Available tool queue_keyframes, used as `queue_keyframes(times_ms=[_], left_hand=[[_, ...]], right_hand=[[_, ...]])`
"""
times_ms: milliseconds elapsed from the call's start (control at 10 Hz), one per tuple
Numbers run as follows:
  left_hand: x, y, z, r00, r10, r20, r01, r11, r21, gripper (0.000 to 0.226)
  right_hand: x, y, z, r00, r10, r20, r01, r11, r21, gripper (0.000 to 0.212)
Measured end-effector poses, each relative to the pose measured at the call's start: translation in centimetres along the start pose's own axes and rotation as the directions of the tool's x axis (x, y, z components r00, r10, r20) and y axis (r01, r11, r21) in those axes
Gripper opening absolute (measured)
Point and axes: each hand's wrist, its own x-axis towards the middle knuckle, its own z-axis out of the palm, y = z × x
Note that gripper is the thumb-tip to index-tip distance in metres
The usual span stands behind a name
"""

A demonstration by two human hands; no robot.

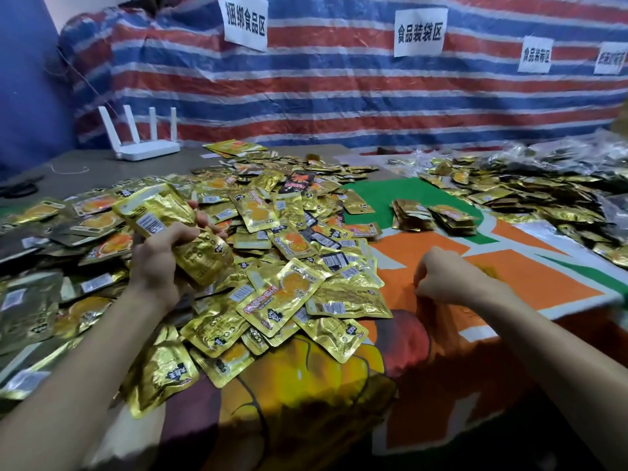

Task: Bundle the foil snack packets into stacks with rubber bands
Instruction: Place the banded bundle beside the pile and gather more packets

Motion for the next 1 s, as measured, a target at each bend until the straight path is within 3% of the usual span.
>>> queue_keyframes(times_ms=[100,200,300,400,500,600,700,800,900,1000], left_hand=[[-1.6,0.8,1.0,0.999,-0.037,0.013,0.038,0.993,-0.108,0.059],[-2.8,1.7,2.0,0.998,-0.045,0.035,0.051,0.984,-0.173,0.046],[-4.5,2.9,3.1,0.995,-0.013,0.101,0.033,0.978,-0.206,0.036],[-6.2,4.1,4.0,0.942,-0.017,0.335,0.112,0.957,-0.269,0.032],[-6.7,4.4,4.1,0.907,-0.163,0.388,0.233,0.962,-0.140,0.033],[-6.8,4.7,3.5,0.879,-0.352,0.320,0.347,0.935,0.074,0.036],[-6.8,5.0,3.2,0.845,-0.424,0.326,0.402,0.905,0.137,0.024],[-6.5,5.1,2.8,0.827,-0.441,0.350,0.438,0.894,0.091,0.018],[-6.5,5.6,2.4,0.790,-0.458,0.407,0.482,0.875,0.049,0.016],[-6.3,5.7,2.2,0.770,-0.461,0.440,0.500,0.866,0.032,0.019]], right_hand=[[-0.3,-0.8,-1.0,1.000,0.001,0.008,-0.001,0.999,0.038,0.010],[0.1,-2.0,-1.3,0.992,-0.065,-0.111,0.084,0.981,0.175,0.003],[-1.3,-7.0,-2.1,0.963,-0.223,-0.149,0.266,0.873,0.408,0.006],[-1.1,-11.2,-1.2,0.910,-0.394,-0.126,0.368,0.629,0.685,0.004],[-1.2,-16.1,0.0,0.843,-0.534,-0.069,0.242,0.260,0.935,0.003],[-0.8,-19.9,1.0,0.831,-0.533,-0.162,0.285,0.157,0.946,0.003],[-0.5,-22.3,1.8,0.843,-0.397,-0.364,0.459,0.177,0.871,0.002],[0.0,-23.3,2.6,0.789,-0.333,-0.517,0.591,0.181,0.786,0.005],[0.4,-23.6,3.2,0.816,-0.303,-0.493,0.545,0.114,0.831,0.005],[0.9,-23.6,3.5,0.824,-0.293,-0.486,0.543,0.161,0.824,0.005]])
